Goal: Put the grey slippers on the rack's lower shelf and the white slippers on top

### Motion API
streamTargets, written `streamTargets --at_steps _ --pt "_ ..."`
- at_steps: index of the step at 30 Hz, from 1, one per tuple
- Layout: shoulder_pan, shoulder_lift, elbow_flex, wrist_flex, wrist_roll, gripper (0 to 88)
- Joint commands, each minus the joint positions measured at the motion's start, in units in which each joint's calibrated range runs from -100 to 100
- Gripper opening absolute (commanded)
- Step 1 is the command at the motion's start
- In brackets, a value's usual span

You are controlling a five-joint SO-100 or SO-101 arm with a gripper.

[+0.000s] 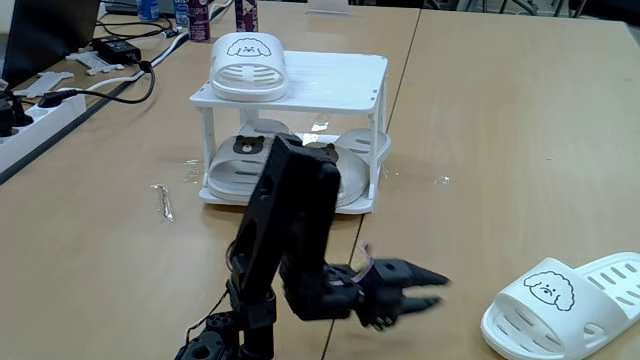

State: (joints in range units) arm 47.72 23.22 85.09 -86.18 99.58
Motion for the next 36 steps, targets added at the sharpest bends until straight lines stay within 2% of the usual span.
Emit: streamTargets --at_steps 1,6,10,13,16,24,27,28,29,32,36 --pt "8.04 1.82 -8.90 -1.05 0.42 11.4" --pt "8.29 5.35 -16.30 -0.53 0.42 12.1" --pt "7.63 9.22 -23.97 -0.36 0.42 20.4" --pt "6.89 12.75 -29.38 0.24 0.42 21.5" --pt "5.99 15.11 -37.23 6.28 0.42 21.6" --pt "3.35 18.98 -66.10 30.70 0.42 21.6" --pt "2.20 23.44 -75.39 33.98 0.42 19.5" --pt "1.96 24.79 -78.36 34.15 0.42 12.8" --pt "1.79 25.54 -80.98 34.15 0.42 1.3" --pt "0.72 23.52 -88.29 39.85 0.42 0.5" --pt "1.54 13.17 -96.77 56.24 0.42 0.8"
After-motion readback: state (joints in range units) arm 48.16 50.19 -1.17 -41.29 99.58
